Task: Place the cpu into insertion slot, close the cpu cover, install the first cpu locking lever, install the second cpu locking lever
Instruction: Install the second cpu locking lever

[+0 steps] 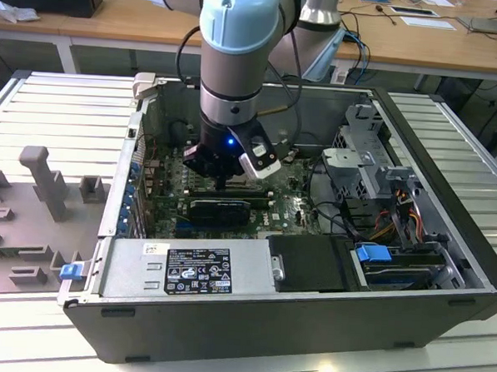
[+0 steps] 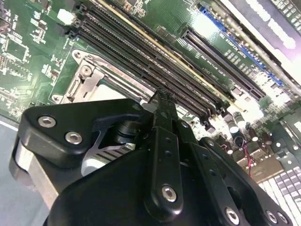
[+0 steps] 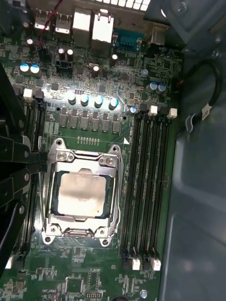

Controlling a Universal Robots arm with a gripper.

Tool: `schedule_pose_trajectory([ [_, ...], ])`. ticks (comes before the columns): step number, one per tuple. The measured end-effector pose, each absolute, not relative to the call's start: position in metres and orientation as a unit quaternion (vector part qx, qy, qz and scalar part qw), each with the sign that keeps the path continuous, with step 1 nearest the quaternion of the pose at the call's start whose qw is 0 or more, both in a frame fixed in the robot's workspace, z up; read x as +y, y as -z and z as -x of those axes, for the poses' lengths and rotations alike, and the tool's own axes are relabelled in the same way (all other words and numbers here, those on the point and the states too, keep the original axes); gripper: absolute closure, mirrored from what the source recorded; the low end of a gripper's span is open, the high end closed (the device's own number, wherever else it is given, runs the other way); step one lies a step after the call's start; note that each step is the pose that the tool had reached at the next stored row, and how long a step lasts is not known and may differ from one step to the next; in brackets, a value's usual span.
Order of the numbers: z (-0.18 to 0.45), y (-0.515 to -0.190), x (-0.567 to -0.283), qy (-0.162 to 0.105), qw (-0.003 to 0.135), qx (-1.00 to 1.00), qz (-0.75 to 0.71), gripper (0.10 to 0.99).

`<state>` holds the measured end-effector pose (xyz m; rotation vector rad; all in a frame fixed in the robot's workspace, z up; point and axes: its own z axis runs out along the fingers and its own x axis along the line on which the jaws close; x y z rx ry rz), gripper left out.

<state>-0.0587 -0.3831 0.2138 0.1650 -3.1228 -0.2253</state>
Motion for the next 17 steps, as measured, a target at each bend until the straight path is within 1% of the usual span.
schedule_pose_trajectory([
  [7,0.068,-0.206,-0.384,0.075,0.003,-0.996,-0.053,0.98],
  [17,0.071,-0.203,-0.386,0.092,0.001,-0.994,-0.053,0.98],
])
